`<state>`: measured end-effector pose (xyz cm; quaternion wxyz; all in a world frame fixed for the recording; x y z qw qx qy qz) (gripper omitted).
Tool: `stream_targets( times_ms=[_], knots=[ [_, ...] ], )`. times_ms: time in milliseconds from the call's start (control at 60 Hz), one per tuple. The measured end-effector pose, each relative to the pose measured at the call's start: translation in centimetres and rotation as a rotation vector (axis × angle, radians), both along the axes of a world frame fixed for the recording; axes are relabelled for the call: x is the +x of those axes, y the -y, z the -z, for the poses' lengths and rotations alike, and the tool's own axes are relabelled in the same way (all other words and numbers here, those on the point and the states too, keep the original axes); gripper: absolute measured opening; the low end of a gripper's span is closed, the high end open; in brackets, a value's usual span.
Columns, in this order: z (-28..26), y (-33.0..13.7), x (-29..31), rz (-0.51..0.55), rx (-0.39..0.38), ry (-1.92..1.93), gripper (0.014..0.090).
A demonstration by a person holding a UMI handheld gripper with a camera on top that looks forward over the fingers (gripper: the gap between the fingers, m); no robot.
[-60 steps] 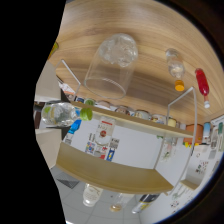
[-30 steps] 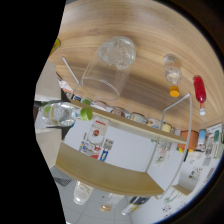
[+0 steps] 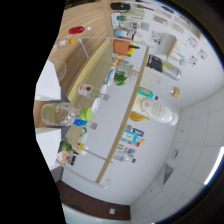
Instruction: Make me a cup of Vodka Sunrise.
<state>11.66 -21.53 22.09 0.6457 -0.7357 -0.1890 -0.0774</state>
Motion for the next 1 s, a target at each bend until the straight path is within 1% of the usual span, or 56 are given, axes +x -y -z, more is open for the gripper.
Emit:
stream_targets(
  times_ms=[167, 300, 400, 533, 683, 733, 1000],
  knots=[
    [7.2, -1.3, 2.7, 0.092, -0.13, -0.276, 0.0355],
    [12.2, -2.1, 4.2, 0.146, -0.21, -0.387, 0.0357],
    [15.4, -2.1, 4.4, 0.163, -0.276, -0.408, 0.0357],
    [17.8, -1.9, 4.2, 0.17, -0.338, -0.397, 0.0356],
    [18.9, -1.7, 4.3, 0.2, -0.387, -0.395, 0.036],
    [19.9, -1.3, 4.2, 0.212, -0.431, -0.376, 0.0363],
    [19.9, -0.6, 4.2, 0.234, -0.428, -0.34, 0.0373]
  ],
)
